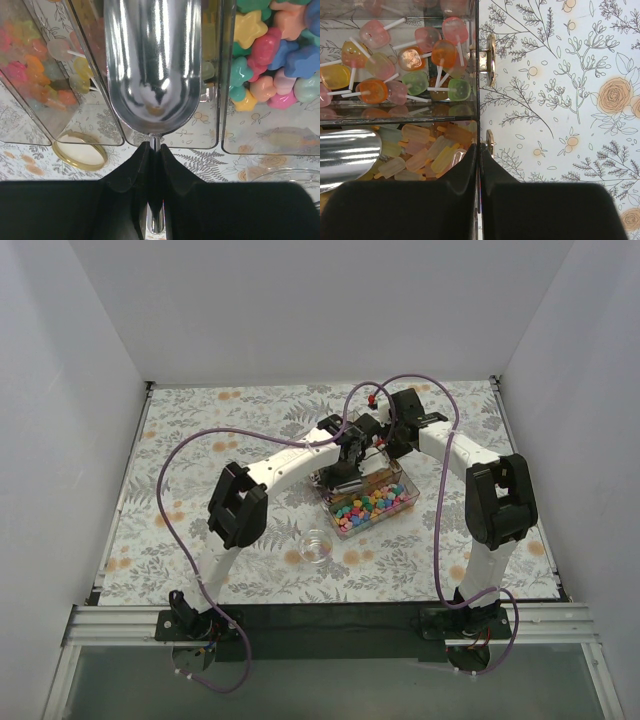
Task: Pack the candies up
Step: Pick up the fake candies from the storage box.
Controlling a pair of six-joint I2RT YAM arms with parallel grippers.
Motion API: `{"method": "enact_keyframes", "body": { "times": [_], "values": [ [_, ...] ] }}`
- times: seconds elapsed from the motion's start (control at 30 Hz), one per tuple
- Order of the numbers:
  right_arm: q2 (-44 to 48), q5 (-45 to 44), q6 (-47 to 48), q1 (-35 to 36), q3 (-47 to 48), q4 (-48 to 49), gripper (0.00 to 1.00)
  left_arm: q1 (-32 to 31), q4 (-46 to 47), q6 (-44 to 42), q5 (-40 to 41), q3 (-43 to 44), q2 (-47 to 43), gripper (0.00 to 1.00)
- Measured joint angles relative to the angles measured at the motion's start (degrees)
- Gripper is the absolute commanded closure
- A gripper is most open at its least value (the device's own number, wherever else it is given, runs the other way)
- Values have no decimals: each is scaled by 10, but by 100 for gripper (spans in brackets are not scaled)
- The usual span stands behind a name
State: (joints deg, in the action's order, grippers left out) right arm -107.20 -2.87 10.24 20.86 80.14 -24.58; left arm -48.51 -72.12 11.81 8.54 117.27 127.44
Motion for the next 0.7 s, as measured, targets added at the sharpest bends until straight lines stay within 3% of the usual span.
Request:
{"method": "enact_keyframes", "body": {
  "times": [0.7],
  "values": [
    [0,-1,1,0,0,0,95,-3,-19,-1,3,-36,-46,100]
  ]
}}
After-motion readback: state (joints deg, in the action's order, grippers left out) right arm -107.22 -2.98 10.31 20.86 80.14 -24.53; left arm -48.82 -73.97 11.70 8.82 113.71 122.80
